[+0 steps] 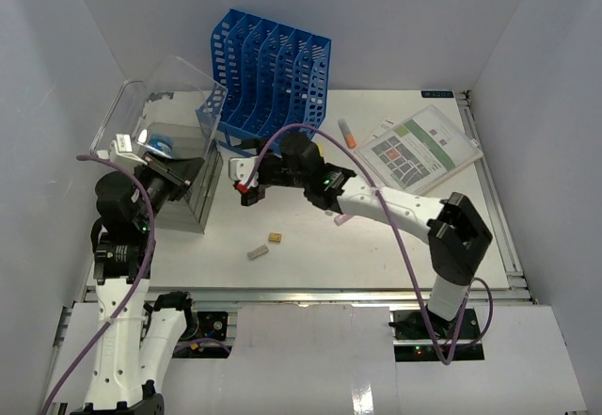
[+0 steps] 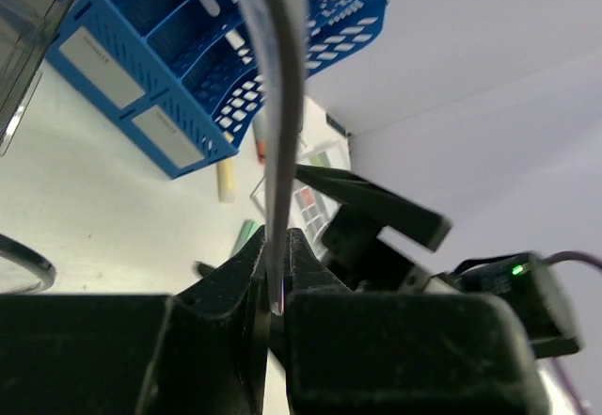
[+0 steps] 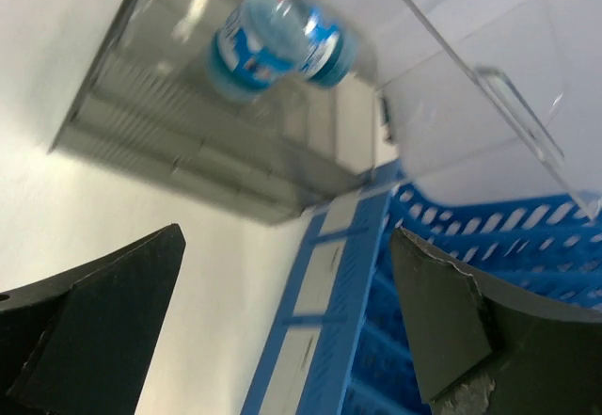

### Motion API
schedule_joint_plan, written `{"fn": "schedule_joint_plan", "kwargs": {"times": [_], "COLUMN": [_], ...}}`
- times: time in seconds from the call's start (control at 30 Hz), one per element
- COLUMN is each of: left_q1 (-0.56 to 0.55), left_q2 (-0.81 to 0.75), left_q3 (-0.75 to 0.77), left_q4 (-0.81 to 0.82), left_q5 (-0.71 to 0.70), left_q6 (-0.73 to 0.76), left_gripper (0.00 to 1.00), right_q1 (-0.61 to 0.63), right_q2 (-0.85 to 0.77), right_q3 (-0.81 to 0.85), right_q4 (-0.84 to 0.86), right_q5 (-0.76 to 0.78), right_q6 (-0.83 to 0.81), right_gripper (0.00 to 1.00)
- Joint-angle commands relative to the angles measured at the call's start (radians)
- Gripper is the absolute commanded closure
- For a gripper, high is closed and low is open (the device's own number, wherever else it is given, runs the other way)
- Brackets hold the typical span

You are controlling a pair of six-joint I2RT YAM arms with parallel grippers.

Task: Organize the desk

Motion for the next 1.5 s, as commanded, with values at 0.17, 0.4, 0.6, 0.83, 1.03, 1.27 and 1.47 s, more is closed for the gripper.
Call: {"fn": "schedule_joint_plan", "kwargs": {"times": [0.17, 0.4, 0.6, 0.83, 1.03, 1.27, 1.47], "left_q1": [0.002, 0.002, 0.003, 0.003, 0.003, -0.052, -0.118], "left_q2": [0.028, 0.029, -0.003, -0.01, -0.122, -0.059, 0.048], "left_q3": [-0.016, 0.011, -0.008, -0.029, -0.156, -0.117, -0.051], "left_q4": [-0.23, -0.473, -0.592, -0.665, -0.415, -0.398, -0.386], "left_q5": [-0.01, -0.048, -0.085, -0.109, 0.184, 0.126, 0.04], "left_q6": [0.053, -0.023, -0.071, -0.025, 0.24, 0.404, 0.469], "left_gripper": [0.43, 0.03, 0.02, 0.03, 0.19, 0.21, 0.22], "right_q1": [-0.074, -0.132, -0.183, -0.222, -0.233, -0.287, -0.308], "right_q2": [-0.135, -0.243, -0.296, -0.263, -0.197, -0.135, -0.095], "right_q3": [0.014, -0.117, -0.201, -0.228, -0.202, -0.166, -0.152], "right_q4": [-0.598, -0.601, -0.602, -0.605, -0.602, -0.596, -0.595], "right_q5": [-0.218, -0.301, -0.341, -0.418, -0.519, -0.619, -0.636], "right_q6": [0.074, 0.212, 0.244, 0.323, 0.389, 0.38, 0.401], "right_gripper": [0.04, 0.05, 0.05, 0.05, 0.02, 0.12, 0.15]}}
